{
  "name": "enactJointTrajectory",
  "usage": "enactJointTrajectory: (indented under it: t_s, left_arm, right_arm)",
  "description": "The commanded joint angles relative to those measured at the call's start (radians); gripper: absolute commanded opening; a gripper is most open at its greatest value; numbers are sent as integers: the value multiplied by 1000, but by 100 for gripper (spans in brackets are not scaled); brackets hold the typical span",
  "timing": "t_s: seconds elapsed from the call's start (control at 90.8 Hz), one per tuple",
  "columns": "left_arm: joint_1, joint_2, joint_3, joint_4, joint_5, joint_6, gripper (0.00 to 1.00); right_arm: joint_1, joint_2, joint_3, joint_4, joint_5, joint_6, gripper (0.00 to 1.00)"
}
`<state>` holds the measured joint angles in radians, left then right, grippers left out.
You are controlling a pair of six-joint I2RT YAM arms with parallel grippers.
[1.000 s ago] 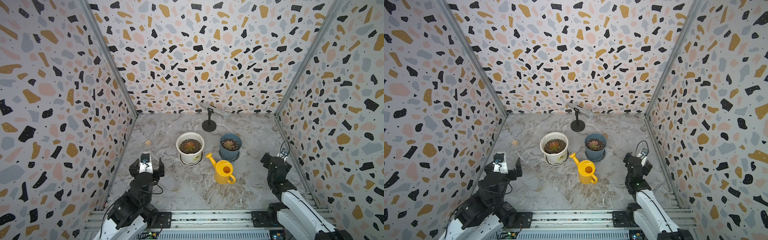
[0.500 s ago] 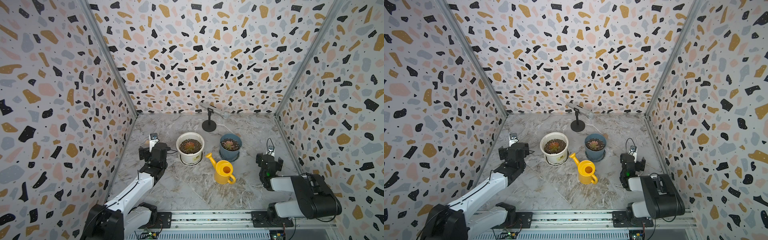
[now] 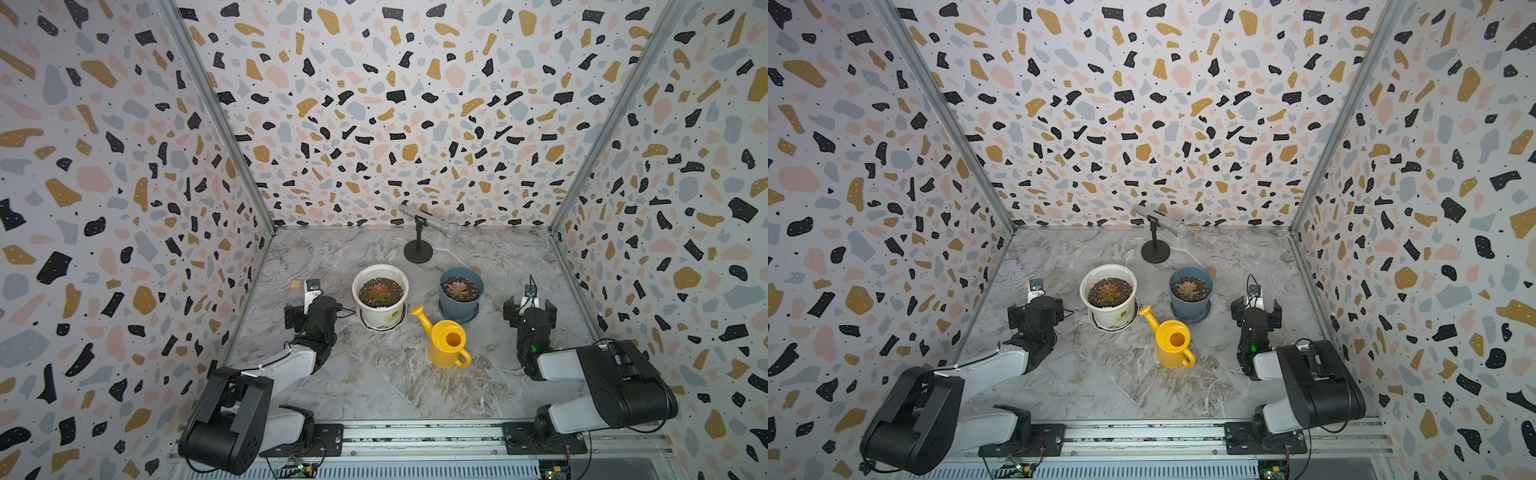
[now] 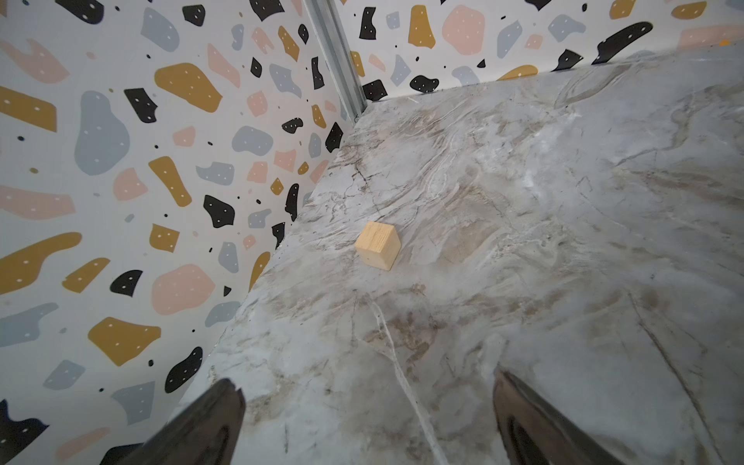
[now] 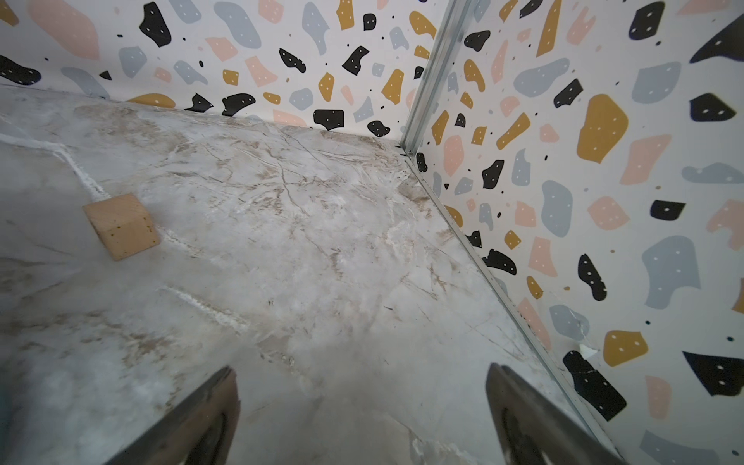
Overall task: Water the succulent around the soil edge
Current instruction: Reset both arms
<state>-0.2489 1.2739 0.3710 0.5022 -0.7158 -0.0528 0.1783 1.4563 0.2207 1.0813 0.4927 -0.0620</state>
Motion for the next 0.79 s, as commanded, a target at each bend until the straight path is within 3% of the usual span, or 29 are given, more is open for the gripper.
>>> enactJointTrajectory:
  t_s: [0.0,0.242,0.517,0.694,0.782]
  left_arm:
    - [5,-23,-42,152,18,-16,100]
    - [4,-19,-49,181,118,29,100]
    - [-71,41,-85,329,152,153,100]
    - [-54,96,-51,317,176,159,100]
    - [-6,99,-9,228,256,128,100]
  right_arm:
    - [7,1,-14,57,-28,-18,100]
    - [8,77,-121,338,-98,-49,100]
    - [7,124,-88,321,-121,-60,100]
    - [7,96,-31,182,-89,-45,100]
    - [-11,90,19,91,-82,-20,100]
